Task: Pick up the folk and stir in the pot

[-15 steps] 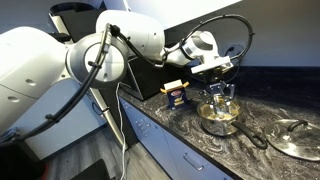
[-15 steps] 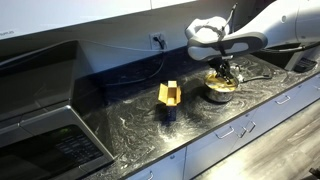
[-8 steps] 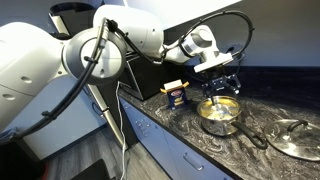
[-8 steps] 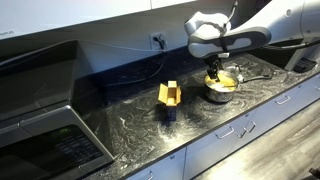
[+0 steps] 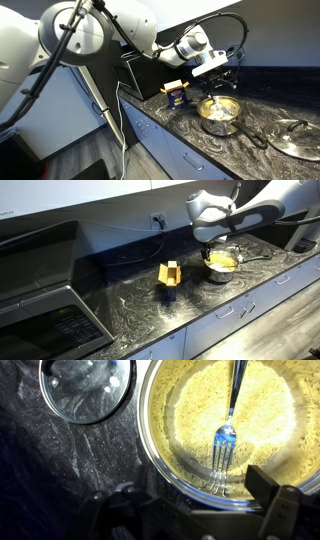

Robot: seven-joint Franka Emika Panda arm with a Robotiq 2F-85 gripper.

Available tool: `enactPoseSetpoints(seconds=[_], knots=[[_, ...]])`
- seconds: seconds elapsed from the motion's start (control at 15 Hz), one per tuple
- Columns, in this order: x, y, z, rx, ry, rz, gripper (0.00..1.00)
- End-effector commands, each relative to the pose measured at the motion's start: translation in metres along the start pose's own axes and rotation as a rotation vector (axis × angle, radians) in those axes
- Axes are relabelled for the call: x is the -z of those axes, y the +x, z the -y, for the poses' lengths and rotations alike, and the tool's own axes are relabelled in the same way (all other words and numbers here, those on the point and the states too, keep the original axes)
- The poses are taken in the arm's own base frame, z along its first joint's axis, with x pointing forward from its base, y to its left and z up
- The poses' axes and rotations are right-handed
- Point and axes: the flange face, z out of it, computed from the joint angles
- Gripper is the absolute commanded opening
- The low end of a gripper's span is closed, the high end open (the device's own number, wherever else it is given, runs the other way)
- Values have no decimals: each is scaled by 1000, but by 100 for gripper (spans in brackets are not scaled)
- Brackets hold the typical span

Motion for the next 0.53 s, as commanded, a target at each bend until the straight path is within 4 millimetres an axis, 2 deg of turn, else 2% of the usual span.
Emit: enactPoseSetpoints(seconds=[0.0, 0.2, 0.47], knots=[[19, -18, 15, -41, -55, -90, 100], [31, -28, 25, -85, -78, -179, 100], [45, -53, 39, -152, -68, -285, 100]])
